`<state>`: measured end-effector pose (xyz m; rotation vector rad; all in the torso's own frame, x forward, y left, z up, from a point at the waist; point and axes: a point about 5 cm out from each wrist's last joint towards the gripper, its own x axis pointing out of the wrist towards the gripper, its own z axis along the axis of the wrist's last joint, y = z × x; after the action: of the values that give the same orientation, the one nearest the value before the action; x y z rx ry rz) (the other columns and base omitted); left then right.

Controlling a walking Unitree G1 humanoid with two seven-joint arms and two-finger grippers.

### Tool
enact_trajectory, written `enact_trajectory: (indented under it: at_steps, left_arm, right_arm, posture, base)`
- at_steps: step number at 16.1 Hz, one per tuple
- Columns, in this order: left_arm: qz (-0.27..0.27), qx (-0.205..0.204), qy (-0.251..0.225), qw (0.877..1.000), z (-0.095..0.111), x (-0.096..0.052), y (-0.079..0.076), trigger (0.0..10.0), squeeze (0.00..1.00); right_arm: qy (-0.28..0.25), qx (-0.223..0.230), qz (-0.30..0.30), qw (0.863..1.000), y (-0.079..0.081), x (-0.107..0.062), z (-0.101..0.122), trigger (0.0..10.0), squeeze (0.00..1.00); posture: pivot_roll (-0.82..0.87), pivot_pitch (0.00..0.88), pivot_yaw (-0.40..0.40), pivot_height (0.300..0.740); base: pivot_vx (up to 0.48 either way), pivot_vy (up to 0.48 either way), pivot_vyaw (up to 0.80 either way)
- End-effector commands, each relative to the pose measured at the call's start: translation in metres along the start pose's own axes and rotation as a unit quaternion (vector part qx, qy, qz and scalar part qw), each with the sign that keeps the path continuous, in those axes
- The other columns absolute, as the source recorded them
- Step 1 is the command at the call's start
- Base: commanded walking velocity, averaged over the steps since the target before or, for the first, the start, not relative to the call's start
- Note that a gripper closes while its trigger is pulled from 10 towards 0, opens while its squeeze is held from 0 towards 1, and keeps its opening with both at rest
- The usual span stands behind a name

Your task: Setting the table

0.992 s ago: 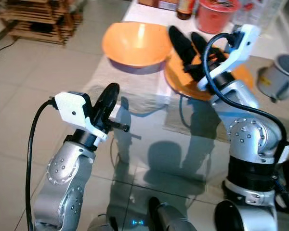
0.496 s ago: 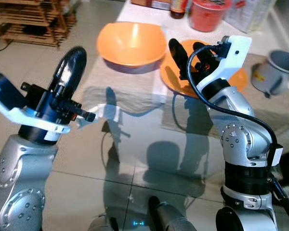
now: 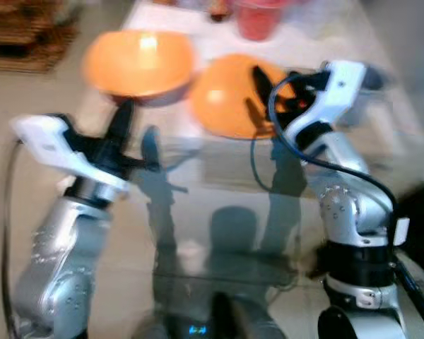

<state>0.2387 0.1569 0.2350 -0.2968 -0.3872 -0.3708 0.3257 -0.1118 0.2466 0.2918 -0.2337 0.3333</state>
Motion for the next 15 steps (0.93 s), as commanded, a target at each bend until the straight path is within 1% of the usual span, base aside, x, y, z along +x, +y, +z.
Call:
enact_trajectory:
  at_steps: [1,2,5,6,7,8,9,10,11,13,15]
  left_arm:
    - [-0.025,0.007,-0.011,1.0,0.006,-0.002,-0.008,10.0,0.0]
    - [-0.028,0.011,-0.008,1.0,0.005,-0.001,-0.01,10.0,0.0]
    - [-0.034,0.018,-0.005,0.999,0.003,0.001,-0.013,10.0,0.0]
    - [-0.038,0.022,-0.004,0.999,0.002,0.002,-0.015,10.0,0.0]
    - [-0.04,0.025,-0.003,0.999,0.002,0.002,-0.015,10.0,0.0]
    - [-0.045,0.031,0.0,0.999,0.001,0.002,-0.017,10.0,0.0]
    - [-0.051,0.04,0.006,0.998,-0.002,0.001,-0.02,10.0,0.0]
    - [-0.054,0.042,0.008,0.998,-0.003,0.001,-0.021,10.0,0.0]
    - [-0.056,0.045,0.012,0.997,-0.005,0.0,-0.023,10.0,0.0]
    - [-0.061,0.055,0.019,0.996,-0.007,-0.001,-0.024,10.0,0.0]
    - [-0.063,0.06,0.025,0.996,-0.01,-0.003,-0.026,10.0,0.0]
  right_arm:
    - [-0.002,-0.004,-0.011,1.0,0.002,0.001,0.0,10.0,0.0]
    - [0.015,-0.003,-0.007,1.0,0.005,0.003,-0.006,10.0,0.0]
    - [0.066,-0.001,0.032,0.997,0.021,0.003,-0.021,10.0,0.0]
    - [0.091,-0.005,0.032,0.995,0.023,0.003,-0.027,10.0,0.0]
    - [0.1,-0.005,0.028,0.995,0.023,0.003,-0.03,10.0,0.0]
    - [0.132,0.016,0.005,0.991,0.021,0.003,-0.04,10.0,0.0]
    - [0.145,0.056,-0.014,0.988,0.02,0.006,-0.044,10.0,0.0]
    - [0.142,0.092,-0.017,0.985,0.022,0.009,-0.044,10.0,0.0]
    - [0.15,0.128,-0.007,0.98,0.029,0.018,-0.043,10.0,0.0]
    - [0.153,0.151,0.003,0.977,0.037,0.026,-0.04,10.0,0.0]
    - [0.16,0.159,0.004,0.974,0.044,0.036,-0.037,10.0,0.0]
  posture:
    - [-0.07,0.158,-0.006,0.74]
    - [-0.07,0.158,-0.006,0.74]
    - [-0.07,0.157,-0.01,0.74]
    - [-0.07,0.157,-0.01,0.74]
    - [-0.08,0.158,-0.011,0.74]
    - [-0.08,0.16,-0.011,0.74]
    - [-0.07,0.161,-0.015,0.74]
    - [-0.08,0.162,-0.015,0.74]
    - [-0.07,0.164,-0.014,0.74]
    - [-0.07,0.166,-0.017,0.74]
    - [-0.06,0.17,-0.019,0.74]
  base:
    - [0.0,0.0,-0.8]
    - [0.0,0.0,0.0]
    - [0.0,0.0,0.0]
    - [0.0,0.0,0.0]
    - [0.0,0.0,0.0]
    - [0.0,0.0,0.0]
    - [0.0,0.0,0.0]
    - [0.0,0.0,0.0]
    - [0.0,0.0,0.0]
    - [0.0,0.0,0.0]
    - [0.0,0.0,0.0]
